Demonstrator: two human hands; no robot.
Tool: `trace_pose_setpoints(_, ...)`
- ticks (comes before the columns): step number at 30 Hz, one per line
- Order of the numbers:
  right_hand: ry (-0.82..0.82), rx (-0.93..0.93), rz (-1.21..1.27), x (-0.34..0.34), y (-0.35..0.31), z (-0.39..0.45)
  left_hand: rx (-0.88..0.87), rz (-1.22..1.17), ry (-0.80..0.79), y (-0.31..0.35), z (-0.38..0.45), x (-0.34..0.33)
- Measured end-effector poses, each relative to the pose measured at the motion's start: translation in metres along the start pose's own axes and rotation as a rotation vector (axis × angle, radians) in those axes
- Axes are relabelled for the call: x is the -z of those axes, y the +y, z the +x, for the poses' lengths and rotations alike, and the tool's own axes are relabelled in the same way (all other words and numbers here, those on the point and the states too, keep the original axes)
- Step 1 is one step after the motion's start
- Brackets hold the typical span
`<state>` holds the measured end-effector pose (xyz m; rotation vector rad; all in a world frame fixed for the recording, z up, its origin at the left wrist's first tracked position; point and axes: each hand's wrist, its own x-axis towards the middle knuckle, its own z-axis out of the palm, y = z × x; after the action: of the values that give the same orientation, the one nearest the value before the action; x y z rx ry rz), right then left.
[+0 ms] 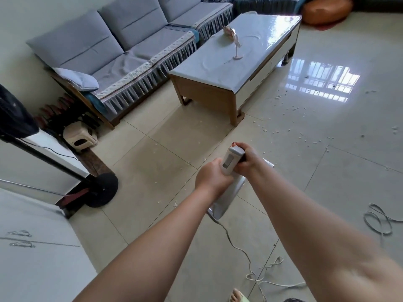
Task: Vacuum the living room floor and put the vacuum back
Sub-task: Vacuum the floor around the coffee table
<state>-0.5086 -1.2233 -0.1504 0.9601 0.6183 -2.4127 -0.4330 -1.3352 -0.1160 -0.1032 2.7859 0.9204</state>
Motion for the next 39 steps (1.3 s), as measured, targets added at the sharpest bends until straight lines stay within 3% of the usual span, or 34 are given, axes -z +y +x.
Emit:
trace_pose_setpoints(4,-0.058,0.078,-0.041,-0.013,-0.004,0.009,0.007,-0.068,0.014,-0.004,0.02,0.003)
trace_pose_setpoints(15,-0.023,0.105,-0.073,-0.028,-0.038,0.035,-0.016,-0.125,0.022,0.004,0.066,-0.004)
trace_pose_setpoints(39,-0.057,0.046,-0.15,-0.003,-0.228,0.071,-0.019,-0.118,0.012,0.142,0.178,-0.071)
